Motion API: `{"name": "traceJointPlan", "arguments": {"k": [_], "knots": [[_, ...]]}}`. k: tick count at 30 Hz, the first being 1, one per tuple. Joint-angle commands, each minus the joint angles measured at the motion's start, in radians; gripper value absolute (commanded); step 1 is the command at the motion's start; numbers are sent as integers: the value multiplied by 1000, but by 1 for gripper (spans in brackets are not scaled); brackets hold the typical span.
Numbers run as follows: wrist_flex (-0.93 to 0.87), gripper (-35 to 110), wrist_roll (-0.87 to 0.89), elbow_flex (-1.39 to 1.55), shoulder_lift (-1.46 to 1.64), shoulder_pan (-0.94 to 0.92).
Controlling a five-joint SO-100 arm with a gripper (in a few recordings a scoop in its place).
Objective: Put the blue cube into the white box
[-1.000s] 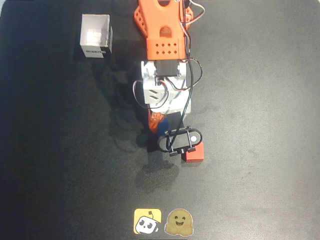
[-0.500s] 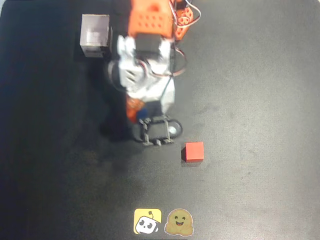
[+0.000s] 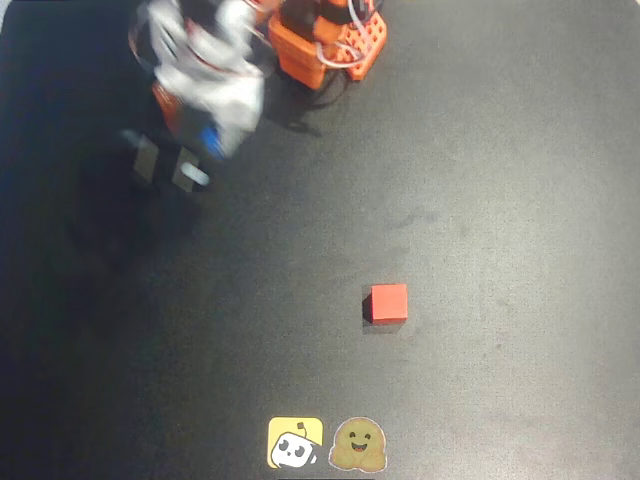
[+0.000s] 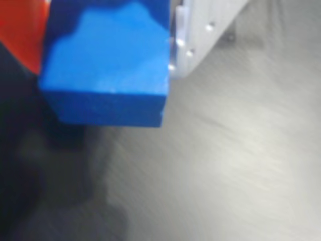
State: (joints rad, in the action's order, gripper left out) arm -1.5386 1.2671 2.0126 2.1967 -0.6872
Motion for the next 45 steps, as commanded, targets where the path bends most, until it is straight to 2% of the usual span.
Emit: {"name": "traceJointPlan", "arguments": {"k": [1,11,17,21,25,36,45], "knots": [[-28,0,-49,18,81,-132],[-95,0,-147,66,215,-443],[-87,0,-167,130,245,-541],[-35,0,-166,227,325,-555],[37,0,-160,377,552,-554],[14,0,-123,460,531,-566],[87,5,-120,558,571,-563]]}}
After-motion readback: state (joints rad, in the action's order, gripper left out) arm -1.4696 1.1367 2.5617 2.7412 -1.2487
